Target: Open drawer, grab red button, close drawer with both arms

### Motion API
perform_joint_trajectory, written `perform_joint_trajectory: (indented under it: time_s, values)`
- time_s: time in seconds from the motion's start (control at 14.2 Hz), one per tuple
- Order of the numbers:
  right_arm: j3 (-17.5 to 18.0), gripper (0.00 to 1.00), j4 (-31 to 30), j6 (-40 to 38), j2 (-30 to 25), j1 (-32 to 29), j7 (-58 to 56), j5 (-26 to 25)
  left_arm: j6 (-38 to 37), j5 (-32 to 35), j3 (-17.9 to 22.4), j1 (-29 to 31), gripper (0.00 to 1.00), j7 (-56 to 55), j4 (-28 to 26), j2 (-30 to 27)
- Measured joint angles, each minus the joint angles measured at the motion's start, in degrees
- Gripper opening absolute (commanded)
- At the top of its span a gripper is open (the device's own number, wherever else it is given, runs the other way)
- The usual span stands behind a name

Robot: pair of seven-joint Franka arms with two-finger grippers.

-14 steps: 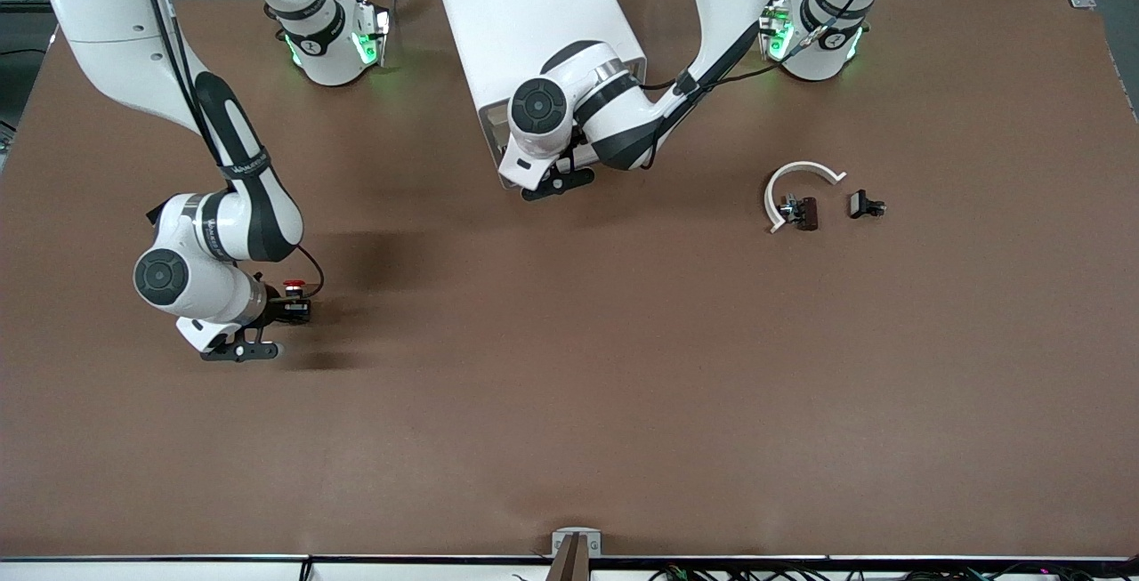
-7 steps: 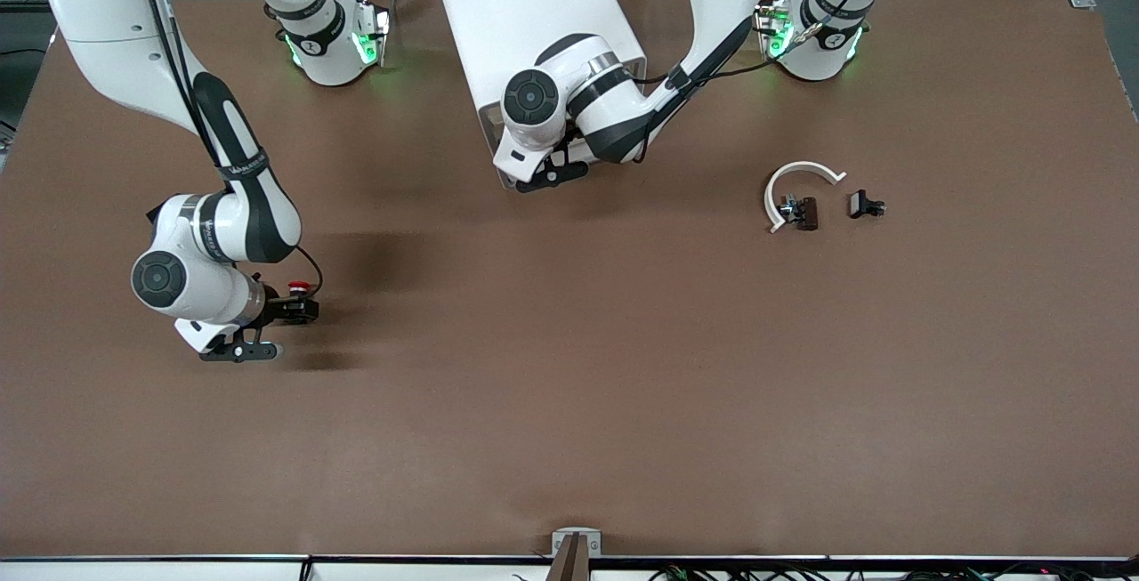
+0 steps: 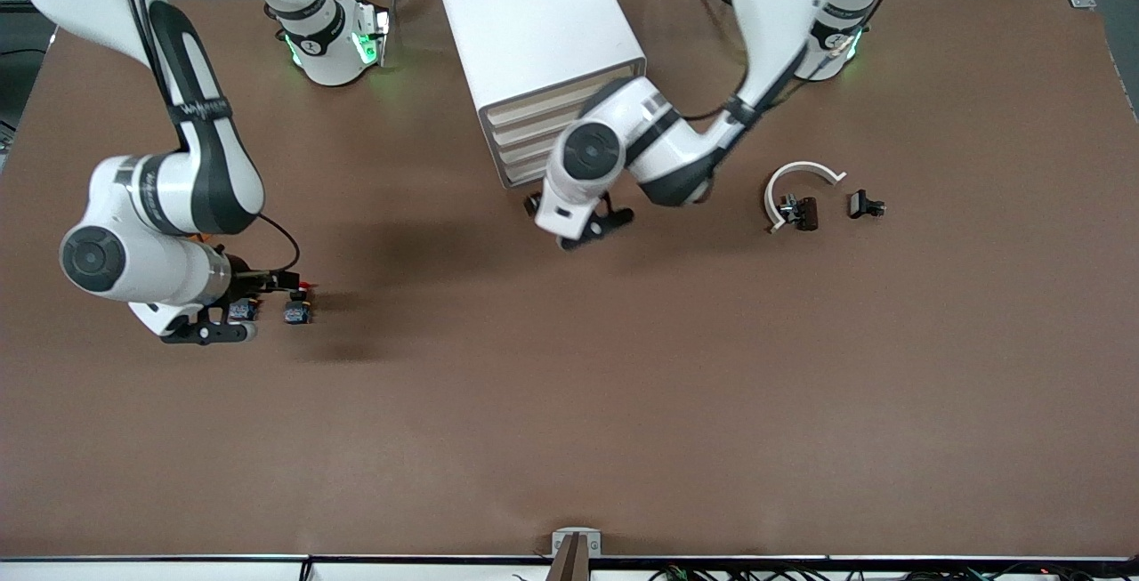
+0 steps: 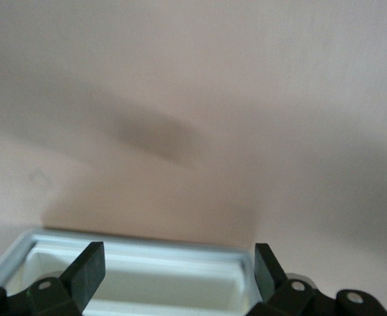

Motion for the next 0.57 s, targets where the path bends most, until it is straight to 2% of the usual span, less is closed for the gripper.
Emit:
perform_joint_trajectory:
  time_s: [0.28, 0.57]
  values:
    - [0.08, 1.00, 0.01, -5.80, -5.88, 0.09, 0.12, 0.00, -3.91, 0.55, 0.06, 10.74, 1.00, 7.43, 3.00, -2.39]
    - [-0.12, 1.00, 0.07, -11.32, -12.91, -0.07, -0.20, -0.06, -5.21, 1.31, 0.07, 20.43, 1.00, 20.75, 5.09, -4.39]
